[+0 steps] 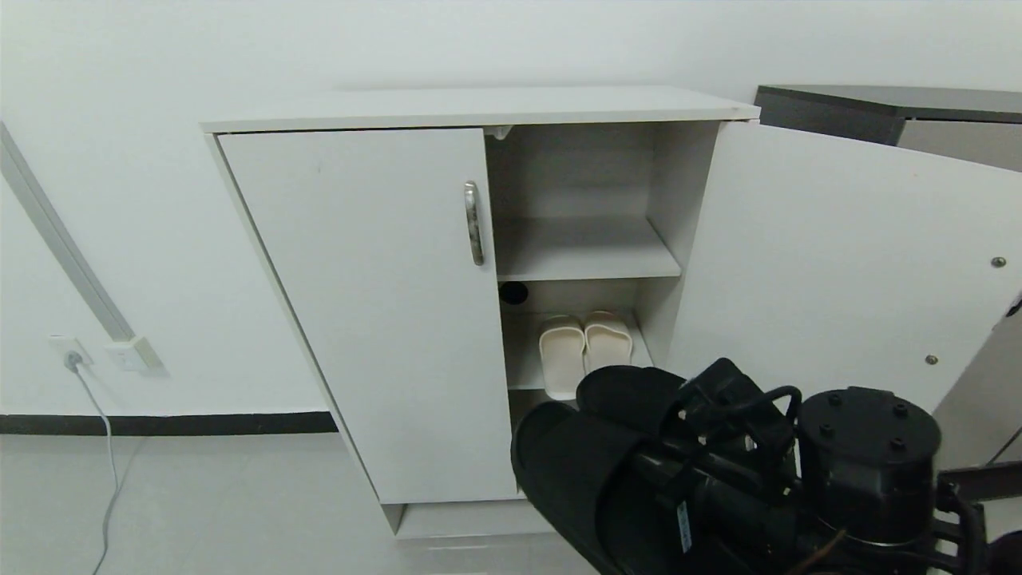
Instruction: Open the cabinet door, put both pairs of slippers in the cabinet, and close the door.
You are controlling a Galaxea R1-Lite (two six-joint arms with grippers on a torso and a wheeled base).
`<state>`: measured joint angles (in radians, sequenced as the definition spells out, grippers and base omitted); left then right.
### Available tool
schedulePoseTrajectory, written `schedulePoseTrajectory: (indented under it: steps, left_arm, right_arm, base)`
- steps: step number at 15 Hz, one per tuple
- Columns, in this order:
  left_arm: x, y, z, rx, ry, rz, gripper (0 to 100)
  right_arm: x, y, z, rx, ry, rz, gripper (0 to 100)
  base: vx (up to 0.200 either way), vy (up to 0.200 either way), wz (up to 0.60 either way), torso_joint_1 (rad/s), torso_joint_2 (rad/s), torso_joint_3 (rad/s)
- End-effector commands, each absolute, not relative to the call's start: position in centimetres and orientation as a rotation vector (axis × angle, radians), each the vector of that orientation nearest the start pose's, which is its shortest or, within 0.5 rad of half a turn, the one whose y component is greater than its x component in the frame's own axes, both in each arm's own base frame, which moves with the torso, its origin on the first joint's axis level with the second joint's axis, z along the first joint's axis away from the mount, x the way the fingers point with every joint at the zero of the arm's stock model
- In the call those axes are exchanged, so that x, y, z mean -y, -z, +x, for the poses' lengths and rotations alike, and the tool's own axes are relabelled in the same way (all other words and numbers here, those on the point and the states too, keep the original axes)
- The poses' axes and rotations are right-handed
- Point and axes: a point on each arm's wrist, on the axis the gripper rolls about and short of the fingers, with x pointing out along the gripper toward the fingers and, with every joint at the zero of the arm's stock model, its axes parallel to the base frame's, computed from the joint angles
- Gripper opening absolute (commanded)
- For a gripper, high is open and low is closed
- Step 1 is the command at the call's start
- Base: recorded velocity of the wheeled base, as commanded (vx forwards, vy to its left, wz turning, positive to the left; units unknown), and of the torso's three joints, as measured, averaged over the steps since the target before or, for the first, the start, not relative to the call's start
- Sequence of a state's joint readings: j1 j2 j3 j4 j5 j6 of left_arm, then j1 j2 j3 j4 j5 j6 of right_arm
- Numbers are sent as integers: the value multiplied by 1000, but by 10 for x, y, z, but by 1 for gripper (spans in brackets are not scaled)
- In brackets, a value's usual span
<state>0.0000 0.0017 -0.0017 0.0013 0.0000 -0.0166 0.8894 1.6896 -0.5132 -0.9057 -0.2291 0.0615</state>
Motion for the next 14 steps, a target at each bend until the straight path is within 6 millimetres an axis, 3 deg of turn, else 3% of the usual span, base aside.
schedulePoseTrajectory:
  steps: [1, 3, 5, 8, 10, 14]
  left_arm:
    - [0, -76, -23, -2, 0, -17, 0]
    - [0, -76, -23, -2, 0, -17, 0]
    - [0, -76, -23, -2, 2, -17, 0]
    - [0, -76, -23, -2, 0, -17, 0]
    - [0, -76, -23, -2, 0, -17, 0]
    - [0, -76, -23, -2, 0, -17, 0]
  right_arm:
    - [-257, -123, 199, -266, -463, -9, 0]
    - [-287, -121, 227, -322, -277, -17, 0]
    - [-298, -158, 236, -436, -187, 38, 0]
    - [-304, -196, 254, -381, -40, 79, 0]
    - [-299, -206, 268, -288, -41, 67, 0]
    - [-299, -201, 281, -198, -35, 41, 0]
  base:
    - [0, 0, 0, 0, 0, 0]
    - [0, 0, 0, 0, 0, 0]
    - [0, 0, 0, 0, 0, 0]
    - [0, 0, 0, 0, 0, 0]
    - [0, 0, 0, 0, 0, 0]
    - [0, 0, 0, 0, 0, 0]
